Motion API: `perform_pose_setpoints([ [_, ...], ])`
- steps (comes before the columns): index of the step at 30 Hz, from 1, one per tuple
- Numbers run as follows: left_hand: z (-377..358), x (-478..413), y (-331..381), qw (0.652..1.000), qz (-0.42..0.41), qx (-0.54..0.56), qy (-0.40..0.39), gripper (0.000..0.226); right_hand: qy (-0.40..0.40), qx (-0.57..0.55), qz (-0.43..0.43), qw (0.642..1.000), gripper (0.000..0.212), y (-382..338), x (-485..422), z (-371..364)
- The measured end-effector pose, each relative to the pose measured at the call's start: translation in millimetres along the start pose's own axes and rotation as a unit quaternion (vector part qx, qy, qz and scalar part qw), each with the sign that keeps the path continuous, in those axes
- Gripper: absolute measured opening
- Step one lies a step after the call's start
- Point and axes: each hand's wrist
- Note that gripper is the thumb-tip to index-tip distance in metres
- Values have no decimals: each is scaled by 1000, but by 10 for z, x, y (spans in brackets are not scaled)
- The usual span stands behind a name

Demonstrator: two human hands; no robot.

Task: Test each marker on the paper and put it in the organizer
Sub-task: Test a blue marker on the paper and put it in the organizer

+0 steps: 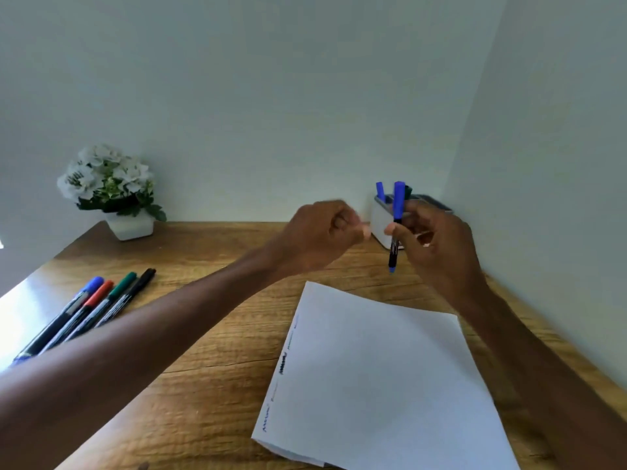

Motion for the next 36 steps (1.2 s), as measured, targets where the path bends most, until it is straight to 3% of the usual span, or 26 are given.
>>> perform_pose_setpoints([
  [3,-142,-83,-131,983,3,-146,-107,40,60,-17,-35,997,49,106,-49,132],
  [8,-304,-114,-85,919,0,-317,-237,71,95,-9,-53,994,71,216,-94,199],
  [15,-322,-178,-50,905,-14,-351,-240,74,148,23,30,988,55,295,-494,303],
  [19,-330,-166,-70,908,-23,-354,-223,73,135,57,77,986,52,349,-651,245],
  [31,-349,-158,-90,910,-46,-351,-216,73,93,78,49,991,46,609,-610,-60],
  [36,-352,-168,-112,911,-43,-346,-221,74,38,92,-7,995,42,779,-486,-165],
])
Point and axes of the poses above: each hand's wrist, its own x-axis away from the middle knuckle, its own z-axis out of the back of the hand, y = z × x, and after that the axes turned 12 degrees about z, right-handed
